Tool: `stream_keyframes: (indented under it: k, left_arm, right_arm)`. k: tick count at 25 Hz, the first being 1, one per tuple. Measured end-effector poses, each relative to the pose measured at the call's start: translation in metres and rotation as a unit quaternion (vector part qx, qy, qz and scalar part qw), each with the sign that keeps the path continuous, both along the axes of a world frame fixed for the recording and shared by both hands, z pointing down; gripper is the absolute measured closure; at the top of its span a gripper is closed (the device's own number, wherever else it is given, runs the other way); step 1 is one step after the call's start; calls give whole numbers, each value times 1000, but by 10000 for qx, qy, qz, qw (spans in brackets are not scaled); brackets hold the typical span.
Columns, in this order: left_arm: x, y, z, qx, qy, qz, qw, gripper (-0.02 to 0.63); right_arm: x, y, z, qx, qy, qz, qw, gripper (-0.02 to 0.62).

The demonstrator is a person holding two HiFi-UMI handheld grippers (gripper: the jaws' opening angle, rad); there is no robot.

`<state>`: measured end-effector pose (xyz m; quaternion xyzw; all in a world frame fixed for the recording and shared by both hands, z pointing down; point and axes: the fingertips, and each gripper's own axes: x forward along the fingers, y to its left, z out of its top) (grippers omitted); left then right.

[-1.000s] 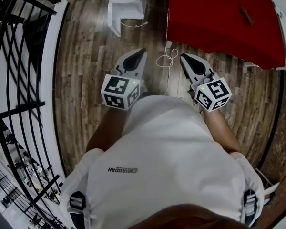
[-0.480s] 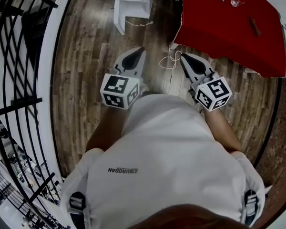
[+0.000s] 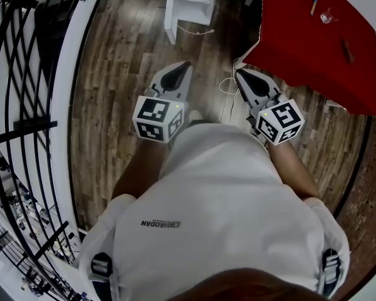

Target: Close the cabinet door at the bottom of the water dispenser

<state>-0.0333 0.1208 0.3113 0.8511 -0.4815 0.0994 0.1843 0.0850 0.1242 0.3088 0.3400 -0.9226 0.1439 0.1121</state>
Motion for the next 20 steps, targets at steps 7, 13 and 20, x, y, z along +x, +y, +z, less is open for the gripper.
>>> stream_keyframes:
  k: [7,13,20]
  left_arm:
    - [-32,-4,-1,22,-64,-173,9998,611]
    - [-60,6,3,-12,-53,-448,9990,611]
    - [-77,13,9,-104,-5,-717,9974,611]
  right_arm:
    - [-33,-10,1,-10,-92,-149,9998,572]
    - [-61,-8,-2,39,-88,-400,9992,572]
    - [-81,-8,4,-65,-60,-668,9977,572]
